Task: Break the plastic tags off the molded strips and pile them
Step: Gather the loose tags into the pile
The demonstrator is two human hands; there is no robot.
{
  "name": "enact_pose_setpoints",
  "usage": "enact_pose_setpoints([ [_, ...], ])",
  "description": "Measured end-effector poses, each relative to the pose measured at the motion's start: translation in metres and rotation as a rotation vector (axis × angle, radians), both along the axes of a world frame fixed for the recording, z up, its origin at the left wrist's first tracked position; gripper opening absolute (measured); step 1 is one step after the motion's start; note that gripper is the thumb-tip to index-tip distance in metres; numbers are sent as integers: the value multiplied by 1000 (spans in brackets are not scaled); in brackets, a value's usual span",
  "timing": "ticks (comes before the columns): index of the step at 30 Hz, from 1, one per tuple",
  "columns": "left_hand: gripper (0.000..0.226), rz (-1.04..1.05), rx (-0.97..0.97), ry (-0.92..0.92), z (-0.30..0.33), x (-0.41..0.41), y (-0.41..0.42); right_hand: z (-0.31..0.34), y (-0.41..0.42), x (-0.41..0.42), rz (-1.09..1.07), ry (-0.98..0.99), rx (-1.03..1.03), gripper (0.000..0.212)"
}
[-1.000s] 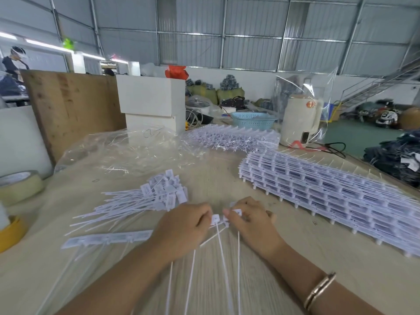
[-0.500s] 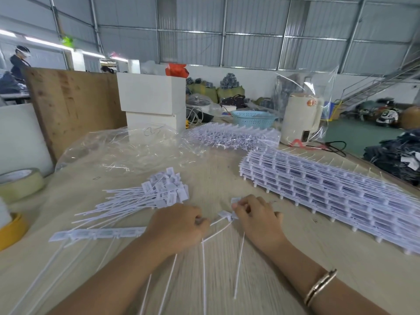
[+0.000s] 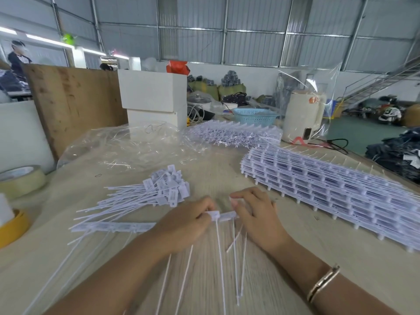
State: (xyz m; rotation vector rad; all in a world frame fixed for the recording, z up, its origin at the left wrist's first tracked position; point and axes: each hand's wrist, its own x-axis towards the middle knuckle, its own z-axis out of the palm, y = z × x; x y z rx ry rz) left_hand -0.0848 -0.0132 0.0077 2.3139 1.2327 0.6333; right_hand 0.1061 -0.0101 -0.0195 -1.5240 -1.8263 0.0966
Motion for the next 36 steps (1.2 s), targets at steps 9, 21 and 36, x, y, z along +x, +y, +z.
enact_pose_setpoints([
  [9,9,37,128,-84,2,5,-2,12,-15,-9,279,285,-168,10],
  [21,47,107,121,-17,-6,7,3,18,-20,-5,341,294,-193,13],
  [36,50,304,-121,-743,-3,5,14,17,-18,-5,234,466,132,15],
])
